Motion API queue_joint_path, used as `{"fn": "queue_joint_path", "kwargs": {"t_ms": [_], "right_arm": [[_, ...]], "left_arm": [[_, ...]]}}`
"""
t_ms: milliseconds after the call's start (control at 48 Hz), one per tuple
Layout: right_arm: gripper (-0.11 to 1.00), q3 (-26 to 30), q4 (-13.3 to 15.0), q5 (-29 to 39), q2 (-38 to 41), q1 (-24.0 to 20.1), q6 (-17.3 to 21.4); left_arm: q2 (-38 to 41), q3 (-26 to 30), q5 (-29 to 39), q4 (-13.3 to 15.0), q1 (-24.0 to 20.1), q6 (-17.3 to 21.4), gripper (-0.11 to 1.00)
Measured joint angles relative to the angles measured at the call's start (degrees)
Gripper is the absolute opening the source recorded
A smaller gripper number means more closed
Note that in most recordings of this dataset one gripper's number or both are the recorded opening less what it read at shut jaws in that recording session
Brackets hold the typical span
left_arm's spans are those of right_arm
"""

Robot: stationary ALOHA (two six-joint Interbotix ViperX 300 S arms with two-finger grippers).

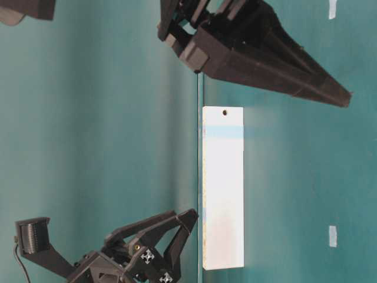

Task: Move the wooden board into place and insert the rod into its hole.
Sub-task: 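Lower the left gripper over the white board's end and close on it, then drag the white board with the left gripper toward the table centre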

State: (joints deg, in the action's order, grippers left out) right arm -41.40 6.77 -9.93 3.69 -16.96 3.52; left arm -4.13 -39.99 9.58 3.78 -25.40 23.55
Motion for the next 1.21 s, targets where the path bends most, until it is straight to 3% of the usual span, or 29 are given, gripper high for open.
{"fn": "queue_joint_path", "kwargs": {"t_ms": [333,1208], "right_arm": [[0.99,0.4,0.0,0.5,0.0,0.0,0.0],[0.99,0.4,0.0,2.5,0.0,0.0,0.0]], "left_arm": [[4.5,0.3,-0.2,0.0,-2.8,3.1,0.91],[15.9,1.8,-11.2,0.0,-4.0,4.3,0.9]]}}
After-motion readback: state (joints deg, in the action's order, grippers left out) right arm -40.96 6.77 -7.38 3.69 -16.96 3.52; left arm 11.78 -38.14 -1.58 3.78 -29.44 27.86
